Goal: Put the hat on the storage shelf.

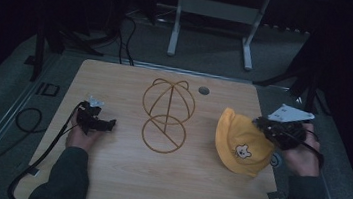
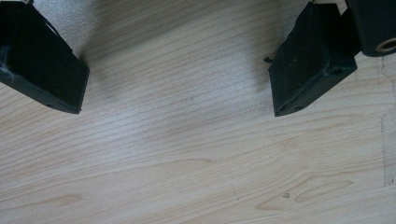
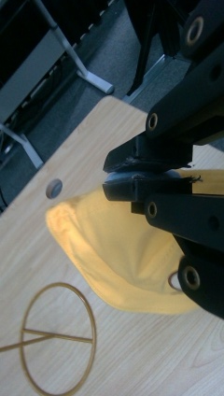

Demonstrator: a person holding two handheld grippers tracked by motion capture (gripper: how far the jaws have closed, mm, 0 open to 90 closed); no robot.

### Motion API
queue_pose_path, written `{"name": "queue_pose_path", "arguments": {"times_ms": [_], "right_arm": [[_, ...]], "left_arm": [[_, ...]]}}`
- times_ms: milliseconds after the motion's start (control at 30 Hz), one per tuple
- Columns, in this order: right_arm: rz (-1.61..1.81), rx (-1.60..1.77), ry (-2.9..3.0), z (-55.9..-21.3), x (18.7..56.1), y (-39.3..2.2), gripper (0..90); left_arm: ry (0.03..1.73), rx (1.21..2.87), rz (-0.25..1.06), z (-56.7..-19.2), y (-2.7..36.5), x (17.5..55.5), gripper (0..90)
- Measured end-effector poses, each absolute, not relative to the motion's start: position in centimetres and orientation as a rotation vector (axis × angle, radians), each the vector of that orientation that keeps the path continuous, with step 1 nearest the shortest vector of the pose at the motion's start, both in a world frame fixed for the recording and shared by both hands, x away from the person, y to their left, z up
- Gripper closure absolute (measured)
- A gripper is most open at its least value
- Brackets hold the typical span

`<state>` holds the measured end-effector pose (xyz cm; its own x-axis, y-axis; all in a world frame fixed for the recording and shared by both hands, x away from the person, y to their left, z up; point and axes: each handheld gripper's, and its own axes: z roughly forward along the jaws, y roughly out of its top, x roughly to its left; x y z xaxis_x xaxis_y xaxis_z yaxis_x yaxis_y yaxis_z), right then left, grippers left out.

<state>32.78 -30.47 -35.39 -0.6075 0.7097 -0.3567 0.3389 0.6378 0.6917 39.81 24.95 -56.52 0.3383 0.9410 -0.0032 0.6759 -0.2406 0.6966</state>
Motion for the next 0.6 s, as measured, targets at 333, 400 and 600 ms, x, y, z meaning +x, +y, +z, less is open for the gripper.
{"name": "queue_pose_path", "arguments": {"times_ms": [333, 400, 600], "right_arm": [[0.810, 0.781, 2.308, -37.2, 34.4, -27.1, 75.1], [0.795, 0.777, 2.337, -37.4, 34.5, -26.7, 72.6], [0.798, 0.815, 2.376, -38.0, 34.7, -27.3, 68.9]], "left_arm": [[1.410, 2.003, 0.568, -56.5, 24.9, 39.8, 4.9], [1.411, 2.004, 0.569, -56.5, 24.9, 39.8, 4.9], [1.410, 2.003, 0.568, -56.5, 24.9, 39.8, 4.9]]}}
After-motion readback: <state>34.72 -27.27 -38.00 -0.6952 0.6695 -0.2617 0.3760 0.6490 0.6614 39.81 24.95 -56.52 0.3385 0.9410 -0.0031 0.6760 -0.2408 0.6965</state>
